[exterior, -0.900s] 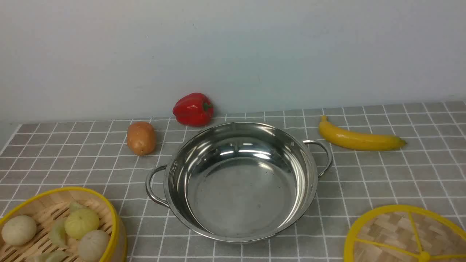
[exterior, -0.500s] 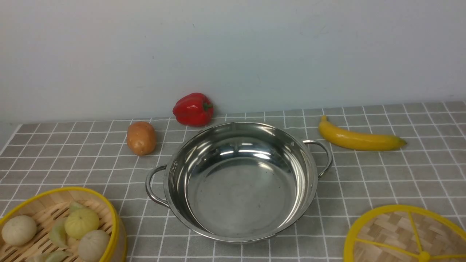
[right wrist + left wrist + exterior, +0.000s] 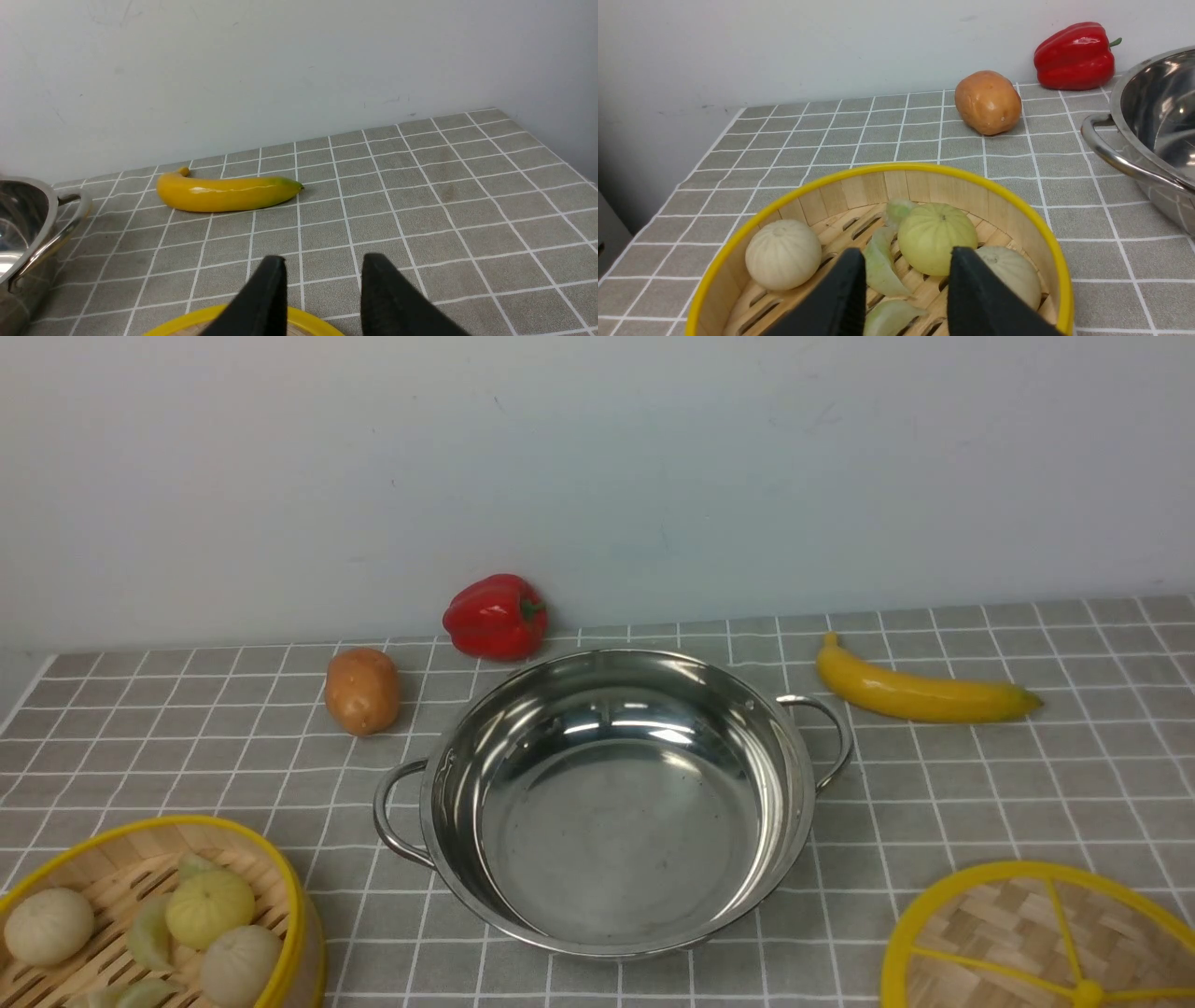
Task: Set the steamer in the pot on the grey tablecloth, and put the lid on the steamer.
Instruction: 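Grasp the rim of the steamer basket holding the buns with the left gripper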
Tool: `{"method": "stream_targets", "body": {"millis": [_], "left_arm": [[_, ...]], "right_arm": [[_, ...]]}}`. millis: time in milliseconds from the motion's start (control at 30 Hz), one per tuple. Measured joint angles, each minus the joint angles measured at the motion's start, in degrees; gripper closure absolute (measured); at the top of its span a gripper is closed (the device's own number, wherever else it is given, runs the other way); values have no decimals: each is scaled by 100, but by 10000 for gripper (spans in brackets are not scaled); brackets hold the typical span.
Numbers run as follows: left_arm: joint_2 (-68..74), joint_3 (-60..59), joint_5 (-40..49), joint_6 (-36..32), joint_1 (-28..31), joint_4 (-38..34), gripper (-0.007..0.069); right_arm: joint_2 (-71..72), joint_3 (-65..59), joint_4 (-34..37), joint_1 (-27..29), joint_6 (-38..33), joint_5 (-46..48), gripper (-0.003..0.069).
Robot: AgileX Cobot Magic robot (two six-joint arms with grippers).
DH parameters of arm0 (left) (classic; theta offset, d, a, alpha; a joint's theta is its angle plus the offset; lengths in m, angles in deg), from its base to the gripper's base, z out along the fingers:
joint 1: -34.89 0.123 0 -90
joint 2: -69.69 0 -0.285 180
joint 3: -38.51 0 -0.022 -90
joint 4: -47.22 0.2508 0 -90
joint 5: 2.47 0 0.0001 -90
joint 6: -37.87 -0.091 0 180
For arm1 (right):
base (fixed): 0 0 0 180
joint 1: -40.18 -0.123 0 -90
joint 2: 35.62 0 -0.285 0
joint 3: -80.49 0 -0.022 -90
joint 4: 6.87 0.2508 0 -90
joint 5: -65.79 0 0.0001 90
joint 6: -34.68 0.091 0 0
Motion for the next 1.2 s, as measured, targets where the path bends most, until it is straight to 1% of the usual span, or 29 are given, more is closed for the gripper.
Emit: {"method": "stream_targets", "body": {"millis": [267, 567, 700, 767, 800, 833, 900, 1033, 1067, 1200], "left_arm": [[0, 0, 0, 0, 0, 0, 382], [0, 0, 0, -180, 0, 174, 382], [0, 0, -46, -126, 0, 121, 382], [-8, -5, -377, 277, 0, -467, 382], [-8, -5, -412, 277, 0, -532, 382], [-8, -5, -551, 466, 0, -789, 382], [-8, -5, -994, 779, 0, -1554, 382], [-8, -5, -1724, 981, 0, -2388, 382], [-8, -5, -1863, 1020, 0, -2581, 382], [-8, -5, -2105, 1045, 0, -2857, 382]], "right_arm": [[0, 0, 0, 0, 0, 0, 414], [0, 0, 0, 0, 0, 0, 414], [0, 0, 0, 0, 0, 0, 414], [0, 0, 0, 0, 0, 0, 414], [0, 0, 0, 0, 0, 0, 414], [0, 0, 0, 0, 0, 0, 414], [0, 0, 0, 0, 0, -1, 414], [0, 0, 0, 0, 0, -1, 414], [0, 0, 0, 0, 0, -6, 414], [0, 0, 0, 0, 0, -6, 414]]}}
